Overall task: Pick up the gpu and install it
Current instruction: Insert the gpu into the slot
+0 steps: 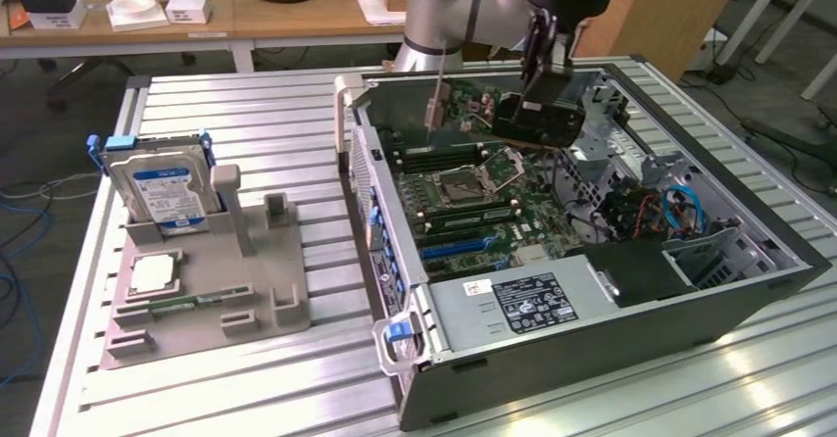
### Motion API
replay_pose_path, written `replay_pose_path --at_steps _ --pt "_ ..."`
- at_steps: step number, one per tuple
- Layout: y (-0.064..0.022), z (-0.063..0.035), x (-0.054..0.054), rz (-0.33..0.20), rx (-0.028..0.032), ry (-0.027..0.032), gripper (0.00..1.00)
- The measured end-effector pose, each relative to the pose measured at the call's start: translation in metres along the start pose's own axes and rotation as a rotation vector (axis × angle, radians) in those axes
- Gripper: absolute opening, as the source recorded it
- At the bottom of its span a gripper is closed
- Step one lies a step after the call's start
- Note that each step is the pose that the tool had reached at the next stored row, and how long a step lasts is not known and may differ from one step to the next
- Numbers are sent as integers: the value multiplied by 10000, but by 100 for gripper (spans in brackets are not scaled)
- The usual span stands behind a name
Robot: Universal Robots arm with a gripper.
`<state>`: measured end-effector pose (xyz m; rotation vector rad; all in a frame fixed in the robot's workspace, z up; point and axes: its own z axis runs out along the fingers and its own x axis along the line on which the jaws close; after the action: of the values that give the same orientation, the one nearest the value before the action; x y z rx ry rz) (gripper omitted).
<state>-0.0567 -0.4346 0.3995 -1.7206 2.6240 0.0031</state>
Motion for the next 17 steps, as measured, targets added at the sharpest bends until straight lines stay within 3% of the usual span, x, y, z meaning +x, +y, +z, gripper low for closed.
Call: replay_pose_path --at_steps 17 --pt "-12 11 -5 -2502 -7 -2 26"
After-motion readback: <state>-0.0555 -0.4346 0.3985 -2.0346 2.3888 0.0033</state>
